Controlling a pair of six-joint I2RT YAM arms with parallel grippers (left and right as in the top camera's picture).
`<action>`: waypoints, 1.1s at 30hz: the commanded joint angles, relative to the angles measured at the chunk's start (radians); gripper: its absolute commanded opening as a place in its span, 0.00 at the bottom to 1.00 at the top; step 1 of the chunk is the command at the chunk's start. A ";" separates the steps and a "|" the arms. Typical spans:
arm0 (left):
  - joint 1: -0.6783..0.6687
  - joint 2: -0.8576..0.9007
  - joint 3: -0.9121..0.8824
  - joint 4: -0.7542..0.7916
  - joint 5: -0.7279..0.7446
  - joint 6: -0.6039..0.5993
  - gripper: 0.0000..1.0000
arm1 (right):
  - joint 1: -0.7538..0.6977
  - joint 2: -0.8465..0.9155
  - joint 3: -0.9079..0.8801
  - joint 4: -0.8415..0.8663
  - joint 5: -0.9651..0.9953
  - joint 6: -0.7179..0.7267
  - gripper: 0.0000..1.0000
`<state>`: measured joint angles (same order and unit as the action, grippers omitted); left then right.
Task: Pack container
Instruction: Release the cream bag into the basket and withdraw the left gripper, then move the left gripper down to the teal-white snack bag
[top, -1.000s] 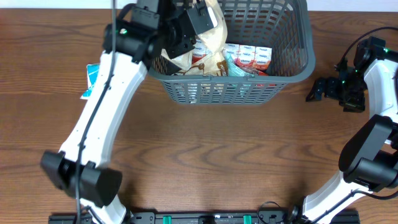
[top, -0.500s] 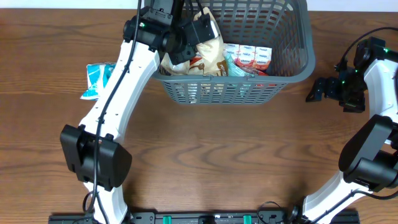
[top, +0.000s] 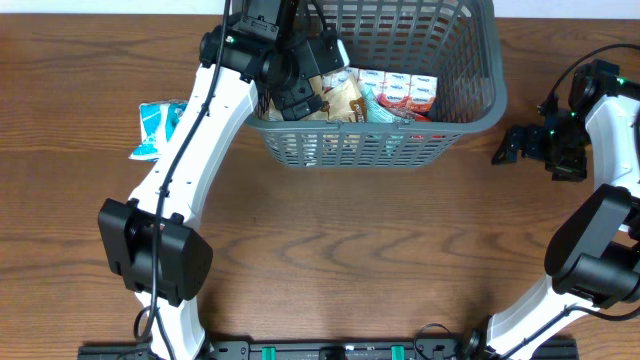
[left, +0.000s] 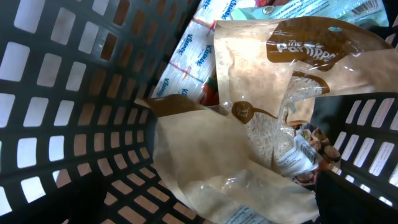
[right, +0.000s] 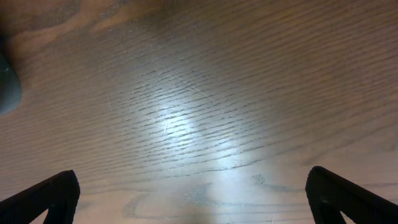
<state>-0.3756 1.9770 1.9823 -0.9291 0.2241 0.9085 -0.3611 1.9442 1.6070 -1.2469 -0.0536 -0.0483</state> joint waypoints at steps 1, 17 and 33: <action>-0.001 0.001 0.018 -0.006 -0.008 -0.070 0.99 | 0.009 0.006 -0.003 -0.004 -0.007 -0.013 0.99; 0.005 -0.266 0.018 0.003 -0.240 -0.203 0.99 | 0.009 0.006 -0.003 -0.002 -0.008 -0.013 0.99; 0.473 -0.418 0.018 -0.216 -0.296 -0.552 0.99 | 0.008 0.006 -0.003 0.017 -0.007 -0.013 0.99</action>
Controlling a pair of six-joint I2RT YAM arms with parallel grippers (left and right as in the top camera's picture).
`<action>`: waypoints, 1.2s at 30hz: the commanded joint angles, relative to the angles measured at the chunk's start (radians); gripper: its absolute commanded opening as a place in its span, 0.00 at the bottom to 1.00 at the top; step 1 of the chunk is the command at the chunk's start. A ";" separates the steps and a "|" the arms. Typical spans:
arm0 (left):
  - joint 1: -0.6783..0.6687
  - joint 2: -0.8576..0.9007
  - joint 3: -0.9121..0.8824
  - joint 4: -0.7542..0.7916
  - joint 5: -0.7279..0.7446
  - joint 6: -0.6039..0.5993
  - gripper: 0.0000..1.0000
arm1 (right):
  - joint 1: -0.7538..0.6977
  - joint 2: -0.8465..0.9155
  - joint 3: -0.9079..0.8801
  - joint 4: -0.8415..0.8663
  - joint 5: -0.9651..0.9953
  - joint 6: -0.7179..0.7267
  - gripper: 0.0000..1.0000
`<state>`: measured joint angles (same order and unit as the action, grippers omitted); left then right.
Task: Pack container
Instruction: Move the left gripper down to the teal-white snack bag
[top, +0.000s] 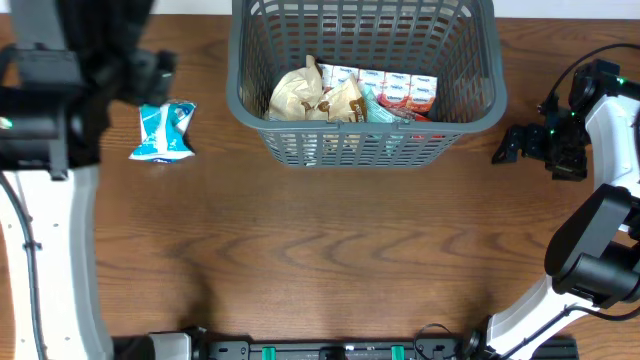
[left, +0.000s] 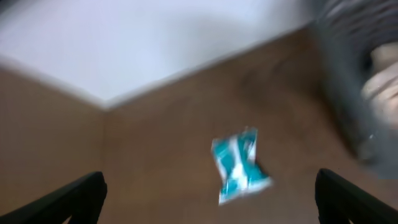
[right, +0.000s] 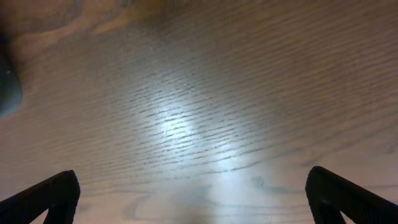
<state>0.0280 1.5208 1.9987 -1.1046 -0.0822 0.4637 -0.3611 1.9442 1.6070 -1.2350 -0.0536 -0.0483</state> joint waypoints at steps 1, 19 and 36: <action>0.095 0.050 0.002 -0.063 0.035 -0.108 0.99 | 0.008 0.006 -0.003 0.006 -0.007 -0.013 0.99; 0.195 0.420 -0.001 -0.095 0.127 -0.122 0.99 | 0.008 0.006 -0.003 0.008 -0.007 -0.013 0.99; 0.187 0.698 -0.001 0.069 0.147 -0.126 0.98 | 0.008 0.006 -0.003 -0.007 -0.007 -0.005 0.99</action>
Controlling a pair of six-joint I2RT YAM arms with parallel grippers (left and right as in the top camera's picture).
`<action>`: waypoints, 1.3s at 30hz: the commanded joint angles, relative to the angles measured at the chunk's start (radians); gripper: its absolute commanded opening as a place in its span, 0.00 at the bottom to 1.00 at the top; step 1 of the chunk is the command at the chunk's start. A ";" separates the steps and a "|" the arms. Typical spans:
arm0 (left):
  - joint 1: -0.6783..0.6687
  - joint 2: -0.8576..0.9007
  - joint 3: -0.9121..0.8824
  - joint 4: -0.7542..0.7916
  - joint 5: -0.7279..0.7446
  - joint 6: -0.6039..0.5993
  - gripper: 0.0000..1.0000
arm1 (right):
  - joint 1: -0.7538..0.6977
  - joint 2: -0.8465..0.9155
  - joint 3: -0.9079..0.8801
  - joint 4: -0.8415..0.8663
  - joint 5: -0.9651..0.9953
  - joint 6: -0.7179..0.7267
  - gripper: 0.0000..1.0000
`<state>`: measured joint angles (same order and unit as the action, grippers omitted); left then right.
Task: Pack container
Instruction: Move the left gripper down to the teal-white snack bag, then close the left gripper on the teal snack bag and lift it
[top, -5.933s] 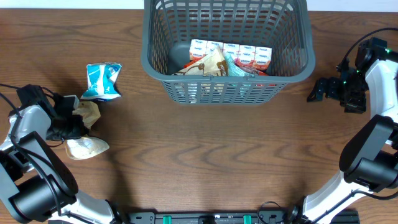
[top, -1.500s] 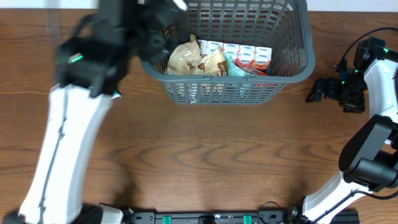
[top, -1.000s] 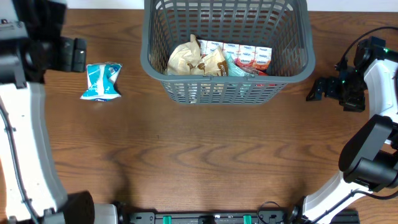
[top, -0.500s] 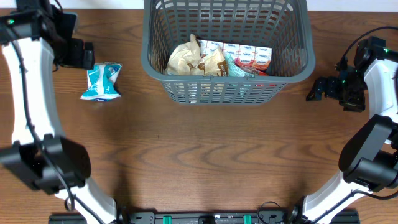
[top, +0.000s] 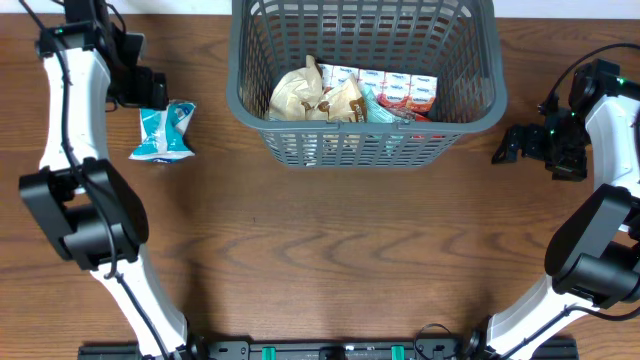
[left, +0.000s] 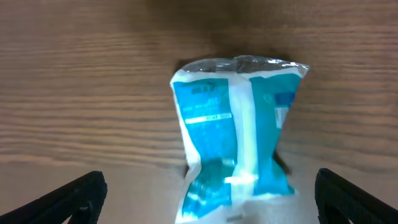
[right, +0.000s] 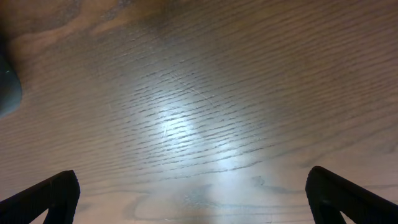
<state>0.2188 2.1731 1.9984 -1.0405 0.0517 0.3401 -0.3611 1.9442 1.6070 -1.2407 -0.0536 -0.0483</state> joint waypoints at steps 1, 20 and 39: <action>-0.005 0.061 -0.001 0.008 0.013 -0.001 0.99 | 0.008 0.006 -0.003 -0.001 -0.007 -0.005 0.99; -0.009 0.179 -0.022 0.030 0.020 0.063 0.99 | 0.008 0.006 -0.003 -0.001 0.001 -0.009 0.99; -0.009 0.178 -0.153 0.071 0.020 0.069 0.31 | 0.008 0.006 -0.003 -0.005 0.005 -0.013 0.99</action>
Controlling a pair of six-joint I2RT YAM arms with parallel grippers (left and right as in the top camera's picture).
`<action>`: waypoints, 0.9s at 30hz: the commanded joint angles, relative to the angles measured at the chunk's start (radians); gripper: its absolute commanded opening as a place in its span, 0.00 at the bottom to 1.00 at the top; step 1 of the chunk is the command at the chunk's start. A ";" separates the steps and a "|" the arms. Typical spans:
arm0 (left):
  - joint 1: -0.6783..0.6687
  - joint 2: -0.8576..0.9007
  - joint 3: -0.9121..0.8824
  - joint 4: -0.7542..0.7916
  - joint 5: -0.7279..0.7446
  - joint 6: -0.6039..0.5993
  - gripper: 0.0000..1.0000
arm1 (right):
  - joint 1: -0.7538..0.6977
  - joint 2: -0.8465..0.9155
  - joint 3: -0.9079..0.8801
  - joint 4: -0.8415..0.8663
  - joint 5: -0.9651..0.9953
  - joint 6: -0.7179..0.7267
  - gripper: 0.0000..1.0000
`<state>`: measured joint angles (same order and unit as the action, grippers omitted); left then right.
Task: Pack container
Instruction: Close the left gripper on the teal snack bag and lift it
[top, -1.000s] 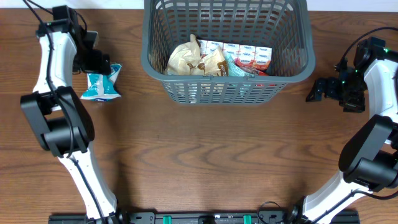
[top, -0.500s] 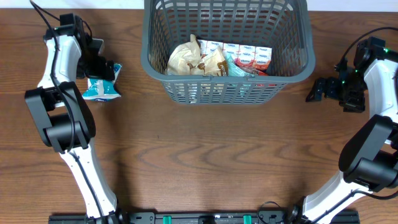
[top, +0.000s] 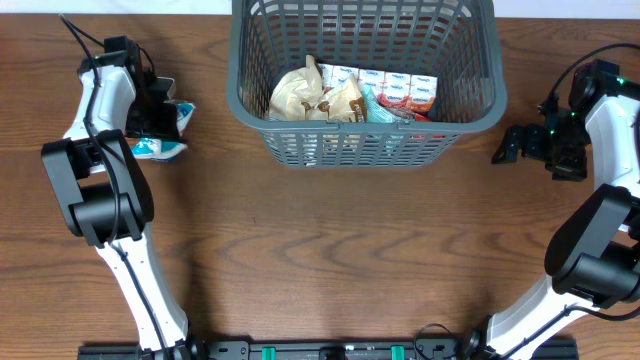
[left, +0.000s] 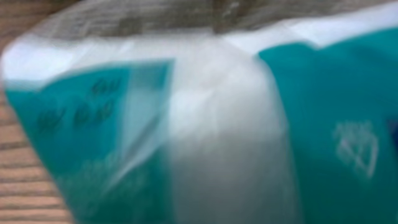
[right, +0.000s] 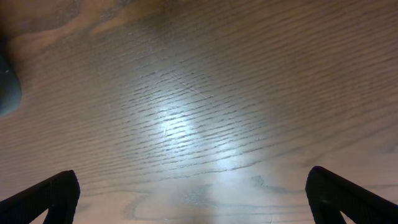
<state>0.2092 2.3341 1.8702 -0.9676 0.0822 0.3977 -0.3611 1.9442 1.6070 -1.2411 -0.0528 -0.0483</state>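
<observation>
A teal and white snack packet (top: 152, 148) lies on the table left of the grey basket (top: 365, 130). My left gripper (top: 156, 110) is down on top of that packet. In the left wrist view the blurred packet (left: 311, 124) fills the frame and hides the fingers, so whether they have closed on it does not show. My right gripper (top: 508, 146) hovers over bare wood to the right of the basket; it is open (right: 193, 199) with nothing between its fingertips.
The basket holds brown rice bags (top: 305, 95), small white cartons (top: 395, 88) and other packets. Its tall mesh walls stand between the two arms. The table's far edge runs just behind the left arm (top: 100, 60).
My left gripper has dropped from just above the teal packet onto it; the packet now fills the wrist view and the fingers are hidden. The right arm has not moved.
My left gripper was inside the basket over the brown bags. Then it was out of the basket, high over the table's left side with the teal packet below. Then it hung open right above the packet, and now it is down on it. The right gripper stayed open and still.
</observation>
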 joint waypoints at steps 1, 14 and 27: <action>0.001 0.017 -0.024 -0.002 -0.010 0.011 0.31 | 0.008 0.006 -0.003 -0.006 0.003 -0.013 0.99; 0.000 -0.004 -0.022 -0.015 -0.010 -0.019 0.11 | 0.008 0.006 -0.003 -0.015 0.004 -0.013 0.99; -0.050 -0.302 -0.022 0.009 -0.010 -0.018 0.06 | 0.008 0.006 -0.003 0.012 0.004 -0.021 0.99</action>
<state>0.1802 2.1902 1.8221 -0.9680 0.0708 0.3885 -0.3611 1.9442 1.6070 -1.2358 -0.0525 -0.0498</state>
